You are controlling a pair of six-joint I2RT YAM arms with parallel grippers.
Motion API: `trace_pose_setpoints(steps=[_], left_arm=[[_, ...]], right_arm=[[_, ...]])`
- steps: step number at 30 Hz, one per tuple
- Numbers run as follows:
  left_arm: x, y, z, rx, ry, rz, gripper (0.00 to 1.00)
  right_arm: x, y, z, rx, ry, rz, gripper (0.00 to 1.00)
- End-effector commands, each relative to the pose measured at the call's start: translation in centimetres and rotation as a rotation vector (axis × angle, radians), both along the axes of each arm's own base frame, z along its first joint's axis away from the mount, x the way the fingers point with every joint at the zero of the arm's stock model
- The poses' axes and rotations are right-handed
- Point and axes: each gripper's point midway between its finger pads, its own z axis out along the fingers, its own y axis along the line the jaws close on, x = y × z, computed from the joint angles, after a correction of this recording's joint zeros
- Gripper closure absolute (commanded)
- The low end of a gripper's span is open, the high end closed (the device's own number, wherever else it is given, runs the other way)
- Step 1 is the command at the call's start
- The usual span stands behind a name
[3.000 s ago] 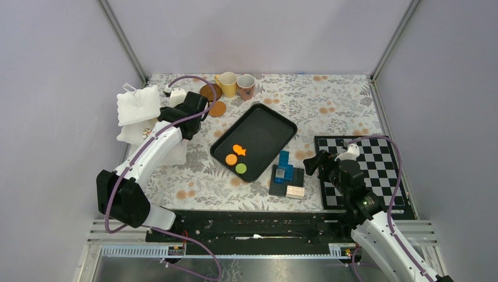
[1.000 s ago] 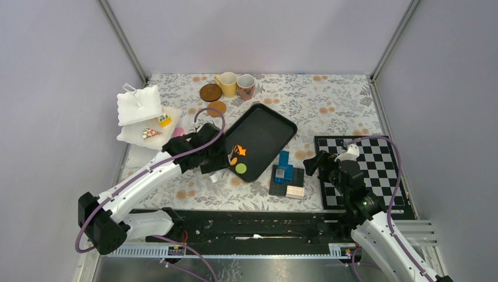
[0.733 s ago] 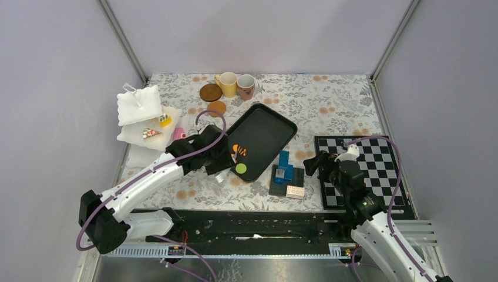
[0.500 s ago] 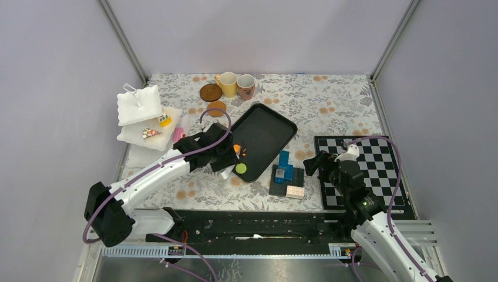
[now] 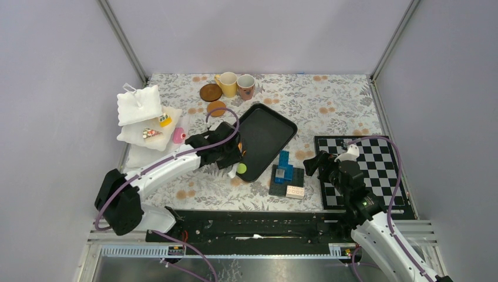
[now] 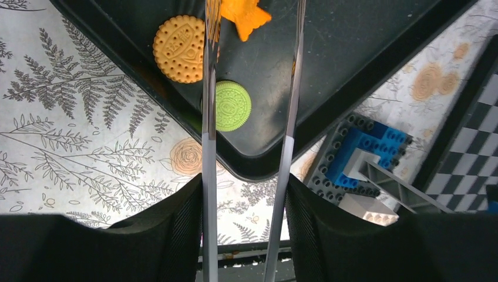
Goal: Serve the afternoon tea
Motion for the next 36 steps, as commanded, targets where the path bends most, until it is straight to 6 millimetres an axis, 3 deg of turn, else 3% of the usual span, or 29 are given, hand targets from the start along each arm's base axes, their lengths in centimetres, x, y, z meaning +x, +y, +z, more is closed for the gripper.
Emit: trace_pose_setpoints(steps=[1, 8, 14, 18, 23, 36], left_arm=[[2.3, -1.3, 0.5, -0.003, -0.061, 0.004, 0.50], [3.0, -1.6, 0.2, 0.024, -0.074, -0.029, 0.50], [1.9, -1.3, 0.1, 0.090, -0.062, -0.141, 0.45], [1.0, -0.1, -0.8, 0.199, -0.034, -0.175, 0.44], [0.8, -0.3, -1.8, 0.295, -0.034, -0.190, 0.44], [1.6, -0.6, -2.9, 0.407, -0.069, -0.161, 0.59]], right_arm=[[0.2, 0.6, 0.9, 0.019, -0.042, 0.025, 0.02], [0.3, 0.5, 0.9, 0.015, -0.040, 0.022, 0.02], [0.3, 0.6, 0.9, 0.017, -0.039, 0.026, 0.02], [0.3, 0.6, 0.8, 0.014, -0.039, 0.024, 0.02], [0.3, 0.6, 0.8, 0.014, -0.039, 0.025, 0.02], [0.2, 0.6, 0.9, 0.020, -0.044, 0.028, 0.02]])
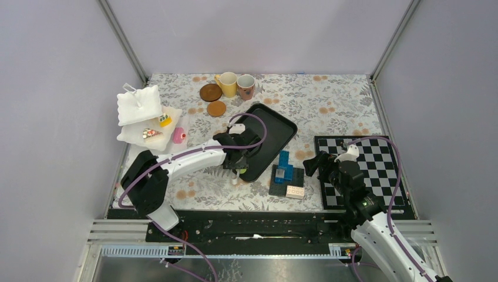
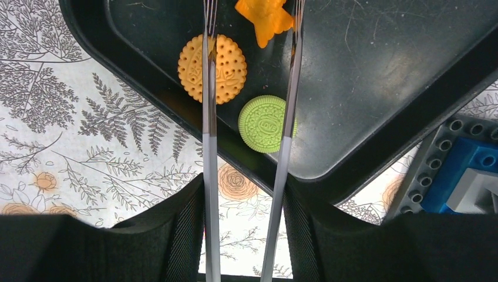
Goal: Serve the afternoon tea
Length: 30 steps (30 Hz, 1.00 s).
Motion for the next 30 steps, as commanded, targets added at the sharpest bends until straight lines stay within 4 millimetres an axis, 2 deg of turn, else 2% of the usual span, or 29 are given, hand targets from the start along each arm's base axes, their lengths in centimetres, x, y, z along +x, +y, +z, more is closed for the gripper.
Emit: trace_pose_setpoints(steps=[1, 7, 16, 30], left_arm=[[1.4, -0.5, 1.3, 0.018, -0.067, 0.020, 0.59], [1.2, -0.6, 1.3, 0.034, -0.070, 0.013, 0.73], [1.6, -0.7, 3.0, 0.011, -0.111, 0.005, 1.00], [2.0, -0.7, 5.5, -0.022, -0.170, -0.004, 1.00]], right_arm=[[0.3, 0.5, 1.0, 0.018, -0.045, 0.022, 0.02], [0.3, 0.6, 1.0, 0.019, -0.047, 0.023, 0.02], [0.3, 0.5, 1.0, 0.019, -0.047, 0.022, 0.02], [0.3, 0.6, 1.1, 0.022, -0.050, 0.022, 0.02]])
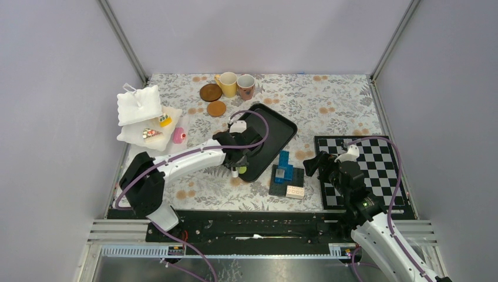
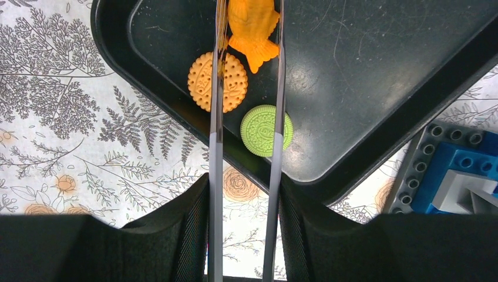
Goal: Serve the afternoon tea
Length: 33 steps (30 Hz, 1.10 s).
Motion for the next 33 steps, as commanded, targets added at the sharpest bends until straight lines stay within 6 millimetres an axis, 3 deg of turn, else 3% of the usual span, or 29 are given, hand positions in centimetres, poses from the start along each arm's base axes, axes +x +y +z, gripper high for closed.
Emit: trace_pose_setpoints(steps=[1, 33], left_arm=[[1.4, -0.7, 4.1, -0.063, -0.110, -0.003, 1.00], [2.1, 0.2, 10.6, -0.125, -0.269, 0.009, 1.00]], right_arm=[[0.3, 0.5, 0.9, 0.016, -0.042, 0.022, 0.02], [0.4, 0.4, 1.0, 0.015, -0.047, 0.015, 0.02]])
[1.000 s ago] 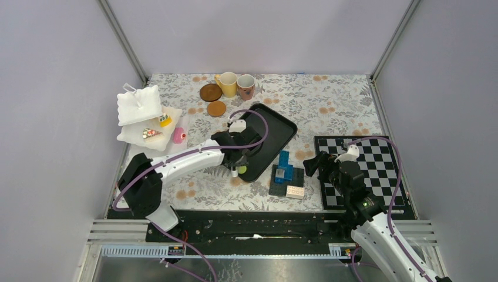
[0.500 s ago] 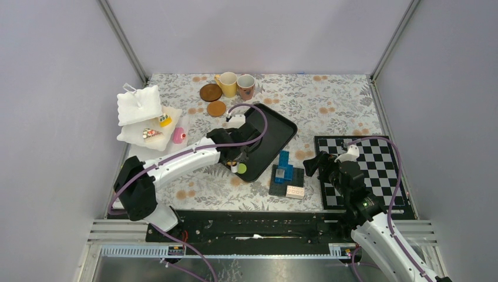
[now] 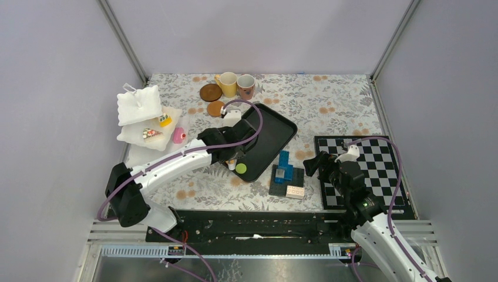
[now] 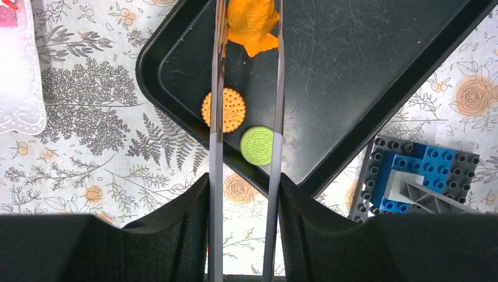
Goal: Serve the afternoon tea
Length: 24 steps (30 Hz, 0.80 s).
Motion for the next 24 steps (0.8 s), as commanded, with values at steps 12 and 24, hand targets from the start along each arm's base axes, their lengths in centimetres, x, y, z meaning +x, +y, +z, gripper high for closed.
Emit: trace_pose_setpoints(steps=[12, 24], left_arm=[[1.3, 2.4, 10.0, -0.039, -0.240, 0.051, 1.00], [2.2, 9.9, 19.8, 0.068, -0.415, 0.202, 1.00]], right_arm=[[0.4, 0.5, 0.7, 0.007, -0.032, 0.023, 0.02], [0.4, 0.6, 0.7, 0.011, -0.035, 0.025, 0.02]])
